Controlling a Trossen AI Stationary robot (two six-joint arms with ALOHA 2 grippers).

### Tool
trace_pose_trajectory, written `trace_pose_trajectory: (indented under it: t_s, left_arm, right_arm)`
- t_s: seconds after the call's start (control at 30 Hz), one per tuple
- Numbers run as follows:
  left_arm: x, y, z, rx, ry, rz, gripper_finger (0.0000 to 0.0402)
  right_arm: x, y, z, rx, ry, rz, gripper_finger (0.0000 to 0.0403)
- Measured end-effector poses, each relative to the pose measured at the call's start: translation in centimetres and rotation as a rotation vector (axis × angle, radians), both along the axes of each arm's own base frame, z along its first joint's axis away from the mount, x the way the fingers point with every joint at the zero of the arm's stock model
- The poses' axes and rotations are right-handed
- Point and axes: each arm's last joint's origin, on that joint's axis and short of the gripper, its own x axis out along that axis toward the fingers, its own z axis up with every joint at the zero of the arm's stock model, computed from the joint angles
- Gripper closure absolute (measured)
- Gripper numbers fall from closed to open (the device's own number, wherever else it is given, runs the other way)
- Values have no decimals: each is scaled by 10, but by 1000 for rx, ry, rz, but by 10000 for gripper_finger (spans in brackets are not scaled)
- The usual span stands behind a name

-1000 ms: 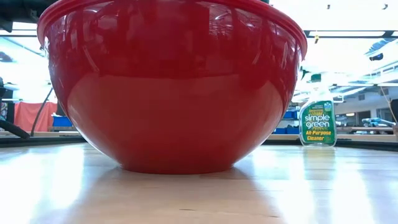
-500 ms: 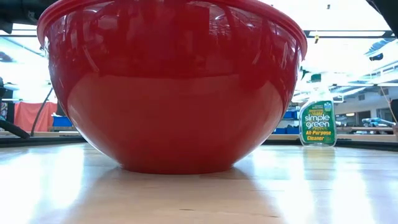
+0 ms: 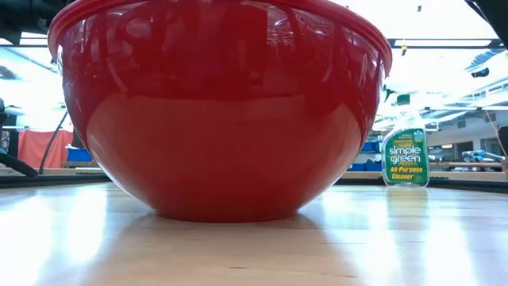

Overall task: Nest bowls inside each other
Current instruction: Stack the small blue bowl on top of the medium green bowl, then stack the extra small pink bowl on top of the small blue bowl

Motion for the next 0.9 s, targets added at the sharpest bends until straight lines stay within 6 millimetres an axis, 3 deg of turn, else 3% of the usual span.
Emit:
trace_pose_trajectory:
  t_s: [0.1,0.23,0.43,0.67,0.77,0.9]
  left_arm:
    - [0,0,0,11,-2,0,164]
    - [0,0,1,21,-6,0,164]
    - [0,0,1,21,-7,0,164]
    - [0,0,1,21,-11,1,164]
    - [0,0,2,21,-15,1,164]
    - [0,0,2,20,-15,1,164]
  right_arm:
    - [-1,-2,12,-46,-23,-31,205]
    - [2,3,12,-100,-73,-25,207]
    - [4,9,-8,-183,-68,-19,207]
    - [2,8,-31,-153,-18,-45,208]
    - [2,7,-20,-132,-23,-54,208]
    - [-2,11,10,-112,-45,-62,208]
